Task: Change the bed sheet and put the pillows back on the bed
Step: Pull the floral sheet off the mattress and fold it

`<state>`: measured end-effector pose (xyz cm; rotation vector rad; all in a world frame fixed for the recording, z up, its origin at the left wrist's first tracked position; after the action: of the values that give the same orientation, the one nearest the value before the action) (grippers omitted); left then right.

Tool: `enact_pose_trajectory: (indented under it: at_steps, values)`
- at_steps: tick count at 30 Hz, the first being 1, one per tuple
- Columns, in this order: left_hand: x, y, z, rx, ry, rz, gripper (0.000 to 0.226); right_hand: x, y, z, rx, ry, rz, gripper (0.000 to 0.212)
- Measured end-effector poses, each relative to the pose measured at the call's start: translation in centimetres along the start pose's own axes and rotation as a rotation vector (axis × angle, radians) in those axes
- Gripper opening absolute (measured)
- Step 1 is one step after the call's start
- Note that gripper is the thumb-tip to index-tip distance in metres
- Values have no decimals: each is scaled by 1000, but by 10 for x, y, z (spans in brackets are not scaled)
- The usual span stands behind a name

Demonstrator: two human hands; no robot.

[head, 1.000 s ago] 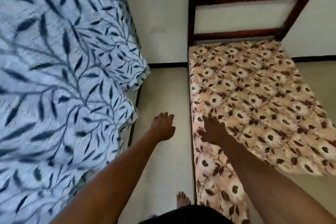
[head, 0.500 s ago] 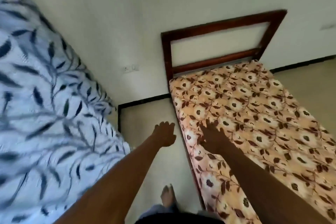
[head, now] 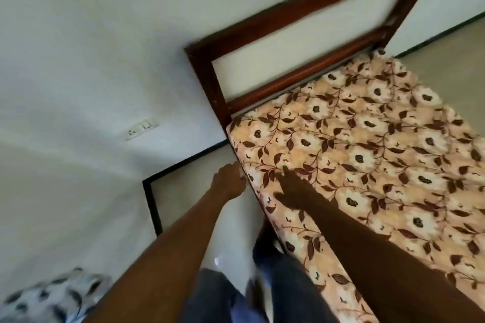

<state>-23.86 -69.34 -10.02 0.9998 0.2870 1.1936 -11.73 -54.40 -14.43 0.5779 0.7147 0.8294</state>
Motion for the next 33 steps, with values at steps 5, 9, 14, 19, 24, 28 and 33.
enact_pose_trajectory:
  at_steps: [5,9,14,19,24,28,33]
  values:
    - [-34,-14,-140,-23,115,153,41,21,1,-144,62,-60,-237,70]
    - [-63,-35,-248,42,194,184,39,57,-29,-234,28,-123,-314,73]
    - [-96,-51,-333,165,512,382,49,82,-80,-262,24,-153,-403,88]
    - [-109,-59,-339,314,644,514,28,89,-75,-262,-12,-144,-581,81]
    - [-63,-49,-324,356,481,356,24,99,-48,-253,-34,-241,-949,56]
    - [104,-115,-284,-197,-190,475,6,133,-33,-237,159,-316,-1899,56]
    - [124,-134,-286,-58,-17,594,11,195,-63,-186,466,-742,-2002,78]
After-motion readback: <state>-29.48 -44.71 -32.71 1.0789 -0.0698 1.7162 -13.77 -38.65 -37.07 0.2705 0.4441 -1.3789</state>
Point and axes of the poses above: each hand's wrist, its own z-axis away from the middle knuckle, its own y-axis out of the back of the hand, x = y × z, the point moved 6 cm from there along -z, towards the middle knuckle, and after that the axes turned 2 degrees about -z, right-handed, at the moved point
